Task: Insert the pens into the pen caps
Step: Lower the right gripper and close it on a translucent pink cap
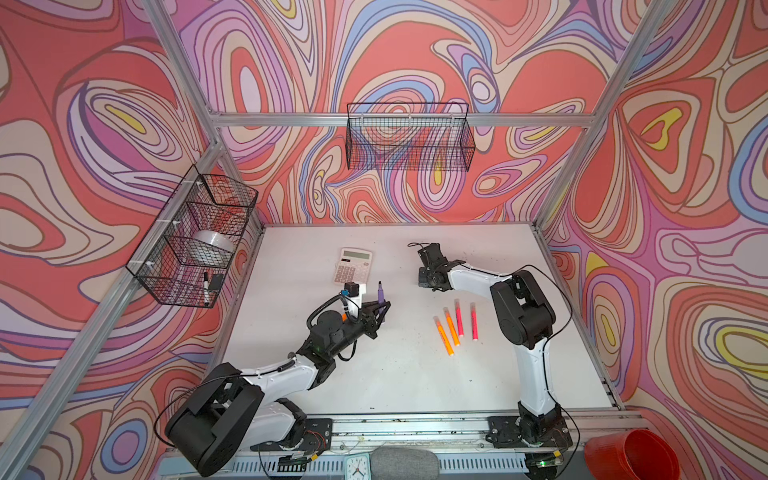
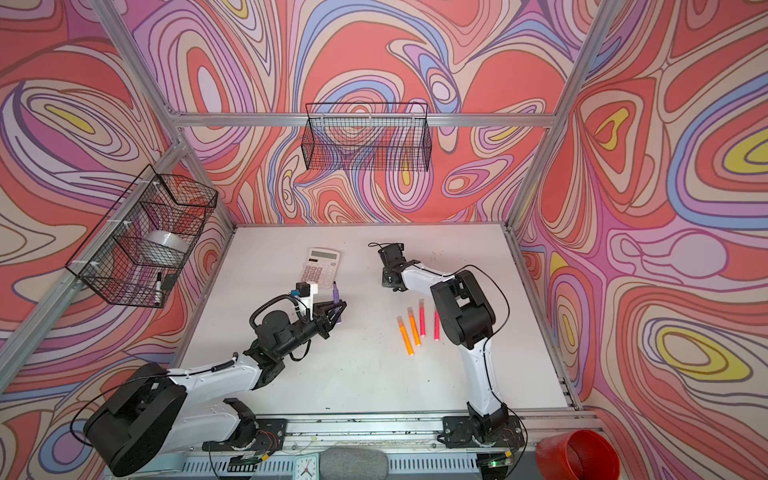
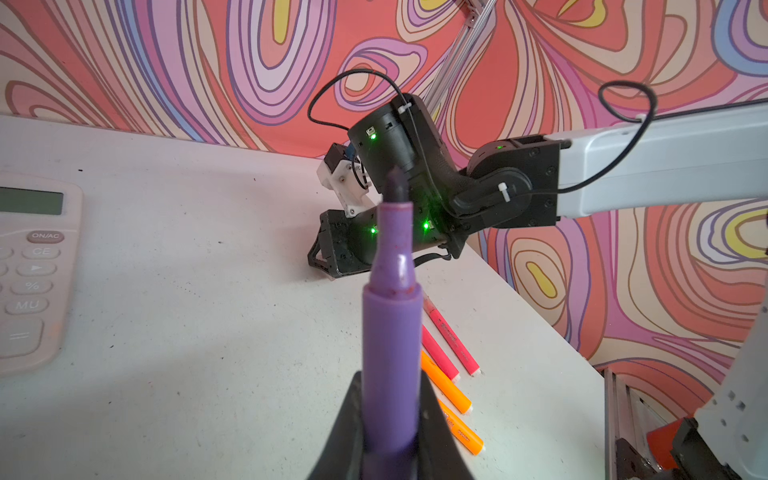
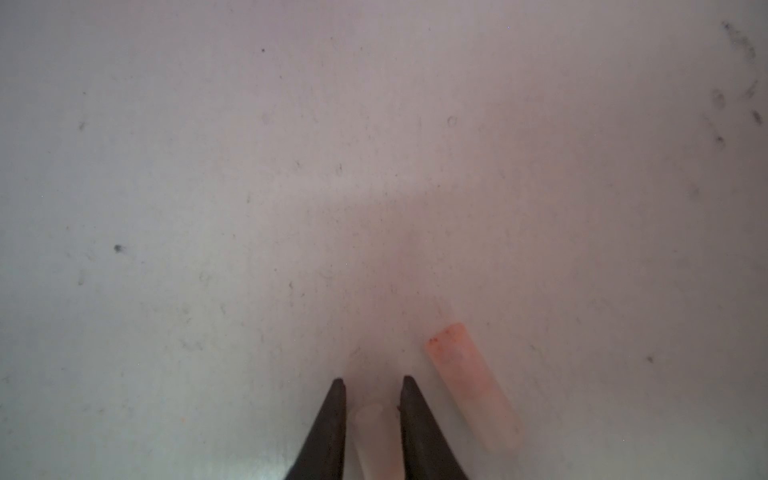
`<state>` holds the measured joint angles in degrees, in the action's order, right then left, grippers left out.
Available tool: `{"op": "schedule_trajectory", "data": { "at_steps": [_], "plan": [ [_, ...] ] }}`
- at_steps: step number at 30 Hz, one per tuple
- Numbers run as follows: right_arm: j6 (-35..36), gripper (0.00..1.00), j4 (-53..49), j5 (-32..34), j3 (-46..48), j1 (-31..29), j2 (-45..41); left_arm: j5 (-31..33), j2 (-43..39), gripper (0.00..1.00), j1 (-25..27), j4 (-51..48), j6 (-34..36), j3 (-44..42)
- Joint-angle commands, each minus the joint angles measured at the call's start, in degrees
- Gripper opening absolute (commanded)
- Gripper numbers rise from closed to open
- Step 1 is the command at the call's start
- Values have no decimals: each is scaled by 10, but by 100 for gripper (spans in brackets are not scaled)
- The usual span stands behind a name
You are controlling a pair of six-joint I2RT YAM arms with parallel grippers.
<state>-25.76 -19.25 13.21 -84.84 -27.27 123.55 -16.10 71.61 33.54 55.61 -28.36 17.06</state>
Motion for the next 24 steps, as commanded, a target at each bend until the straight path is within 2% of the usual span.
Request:
{"op": "schedule_trajectory", "data": {
  "at_steps": [1,4,12,16,24],
  "plan": [
    [-3,23,-58,-19,25,2,4,-9,-5,0,0,10,-4,16],
    [-4,27,-57,-20,32,2,-3,-9,-5,0,0,8,-4,16],
    [-3,27,-55,-24,41,2,-12,-10,-5,0,0,9,-5,16],
    [1,22,-57,-17,33,2,-5,-12,-4,0,0,9,-5,16],
    [8,23,-71,-2,7,3,21,-14,-4,0,0,10,-7,17]
  ]
}}
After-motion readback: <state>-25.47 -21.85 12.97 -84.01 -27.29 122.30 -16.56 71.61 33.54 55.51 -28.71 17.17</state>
